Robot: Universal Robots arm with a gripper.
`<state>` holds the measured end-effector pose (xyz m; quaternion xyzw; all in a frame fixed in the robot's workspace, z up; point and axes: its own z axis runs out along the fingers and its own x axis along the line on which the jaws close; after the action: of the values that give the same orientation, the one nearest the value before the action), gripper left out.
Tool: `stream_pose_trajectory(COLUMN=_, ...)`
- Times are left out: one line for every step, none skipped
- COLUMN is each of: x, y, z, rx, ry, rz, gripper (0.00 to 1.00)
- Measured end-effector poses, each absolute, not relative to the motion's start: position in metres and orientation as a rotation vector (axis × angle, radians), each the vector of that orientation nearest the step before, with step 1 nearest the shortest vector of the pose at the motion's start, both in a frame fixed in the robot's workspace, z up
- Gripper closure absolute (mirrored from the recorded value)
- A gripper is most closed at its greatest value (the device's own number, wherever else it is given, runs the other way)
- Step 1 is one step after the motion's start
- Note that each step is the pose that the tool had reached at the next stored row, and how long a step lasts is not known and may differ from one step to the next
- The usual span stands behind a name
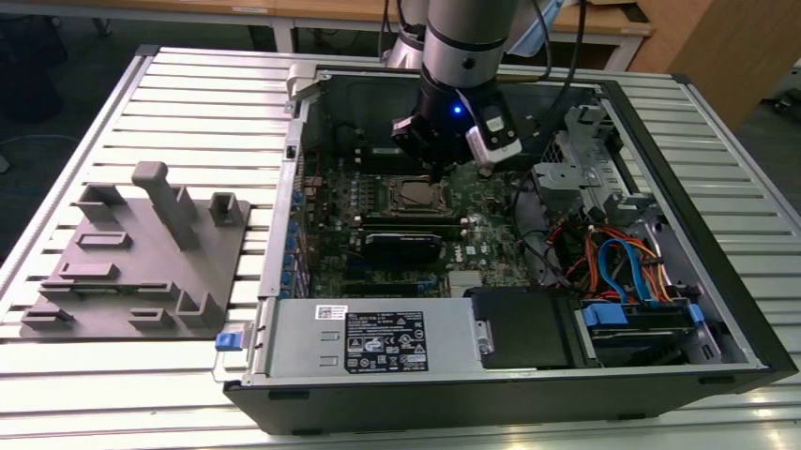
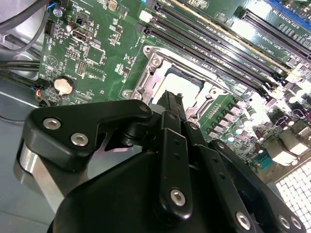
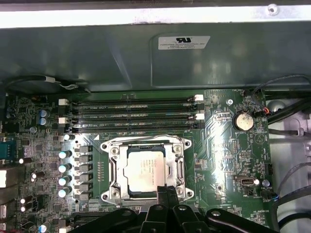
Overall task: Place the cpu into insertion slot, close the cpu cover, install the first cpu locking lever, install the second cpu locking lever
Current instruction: 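Install the second cpu locking lever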
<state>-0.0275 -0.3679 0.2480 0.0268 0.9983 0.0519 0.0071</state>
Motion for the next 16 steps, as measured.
stream_pose_trajectory(x=-0.0275, y=-0.3681, z=0.248, rx=0.084, ry=3.122, rz=0.162, gripper=0.9)
stream_pose_trajectory(x=-0.0275, y=-0.3684, z=0.2479, rx=0.084, ry=3.122, rz=0.162, gripper=0.9)
stream_pose_trajectory(x=-0.0275, y=-0.3689, z=0.2479, rx=0.083, ry=3.122, rz=0.162, gripper=0.9)
stream_pose_trajectory(x=-0.0275, y=-0.3696, z=0.2478, rx=0.083, ry=3.122, rz=0.162, gripper=0.9)
stream_pose_trajectory(x=-0.0275, y=-0.3704, z=0.2478, rx=0.084, ry=3.122, rz=0.162, gripper=0.9)
stream_pose_trajectory(x=-0.0275, y=-0.3711, z=0.2477, rx=0.084, ry=3.122, rz=0.162, gripper=0.9)
stream_pose_trajectory(x=-0.0275, y=-0.3714, z=0.2476, rx=0.084, ry=3.122, rz=0.162, gripper=0.9)
stream_pose_trajectory(x=-0.0276, y=-0.3715, z=0.2476, rx=0.084, ry=3.122, rz=0.163, gripper=0.9)
stream_pose_trajectory(x=-0.0275, y=-0.3716, z=0.2476, rx=0.084, ry=3.122, rz=0.162, gripper=0.9)
stream_pose_trajectory(x=-0.0275, y=-0.3717, z=0.2476, rx=0.084, ry=3.122, rz=0.162, gripper=0.9)
stream_pose_trajectory(x=-0.0275, y=-0.3717, z=0.2476, rx=0.084, ry=3.122, rz=0.162, gripper=0.9)
stream_pose_trajectory(x=-0.0275, y=-0.3717, z=0.2476, rx=0.084, ry=3.122, rz=0.162, gripper=0.9)
stream_pose_trajectory(x=-0.0275, y=-0.3717, z=0.2476, rx=0.084, ry=3.122, rz=0.162, gripper=0.9)
stream_pose_trajectory(x=-0.0275, y=-0.3717, z=0.2476, rx=0.084, ry=3.122, rz=0.162, gripper=0.9)
stream_pose_trajectory(x=-0.0275, y=-0.3717, z=0.2476, rx=0.084, ry=3.122, rz=0.162, gripper=0.9)
stream_pose_trajectory(x=-0.0275, y=-0.3717, z=0.2476, rx=0.084, ry=3.122, rz=0.162, gripper=0.9)
